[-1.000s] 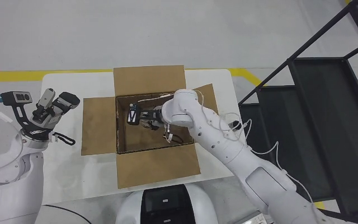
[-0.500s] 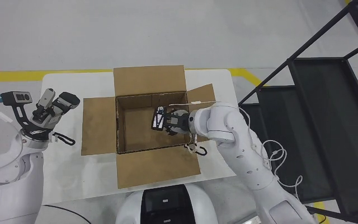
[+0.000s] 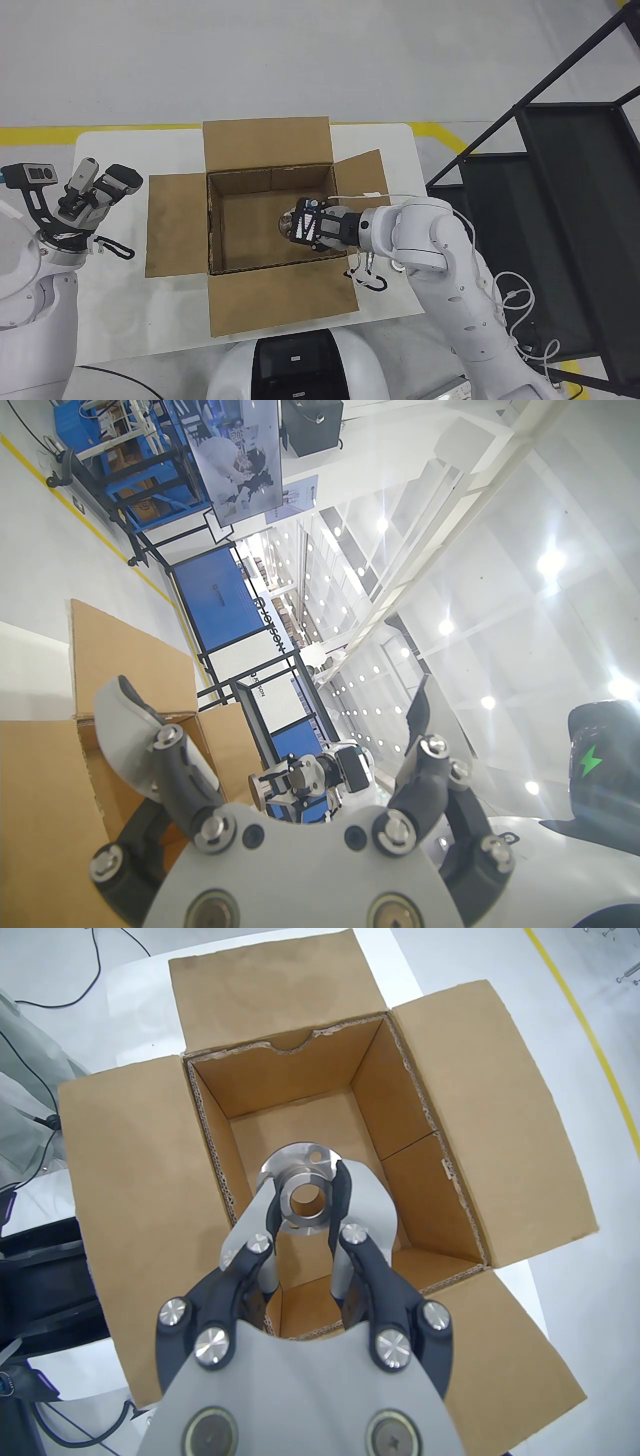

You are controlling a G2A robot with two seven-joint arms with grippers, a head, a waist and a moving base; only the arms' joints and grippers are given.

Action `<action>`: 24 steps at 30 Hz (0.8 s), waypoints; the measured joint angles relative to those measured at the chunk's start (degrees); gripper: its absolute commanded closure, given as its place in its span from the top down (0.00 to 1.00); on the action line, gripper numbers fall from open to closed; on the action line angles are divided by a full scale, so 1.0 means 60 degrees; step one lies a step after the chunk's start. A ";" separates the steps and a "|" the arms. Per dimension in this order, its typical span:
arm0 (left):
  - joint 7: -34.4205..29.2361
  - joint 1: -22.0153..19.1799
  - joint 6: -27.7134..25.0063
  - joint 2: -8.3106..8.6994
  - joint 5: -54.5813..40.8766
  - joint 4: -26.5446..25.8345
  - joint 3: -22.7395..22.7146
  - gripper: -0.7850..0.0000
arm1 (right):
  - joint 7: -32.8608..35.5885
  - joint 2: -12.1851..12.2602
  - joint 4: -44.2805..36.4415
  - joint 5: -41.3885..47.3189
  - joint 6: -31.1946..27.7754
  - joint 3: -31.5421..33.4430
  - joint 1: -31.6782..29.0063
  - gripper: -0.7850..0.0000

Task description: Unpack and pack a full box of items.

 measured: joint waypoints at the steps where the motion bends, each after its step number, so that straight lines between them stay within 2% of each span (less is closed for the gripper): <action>1: 0.0000 0.0000 0.0000 0.0000 0.0000 0.0000 0.0000 1.00 | 0.0000 0.0000 0.0000 0.0000 0.0000 0.0000 0.0000 0.00; 14: 0.0000 0.0000 0.0000 0.0000 0.0000 0.0000 0.0000 1.00 | -0.0072 0.0034 -0.0039 -0.0060 -0.0107 -0.0078 -0.0057 0.00; 20: 0.0000 0.0000 0.0000 0.0000 0.0000 0.0000 0.0000 1.00 | -0.0491 0.0500 -0.0754 0.0093 -0.0709 -0.0008 -0.0780 0.00; 24: 0.0000 0.0000 0.0000 0.0000 0.0000 0.0000 0.0000 1.00 | -0.0796 0.1000 -0.1744 0.0238 -0.1014 0.0422 -0.1832 0.00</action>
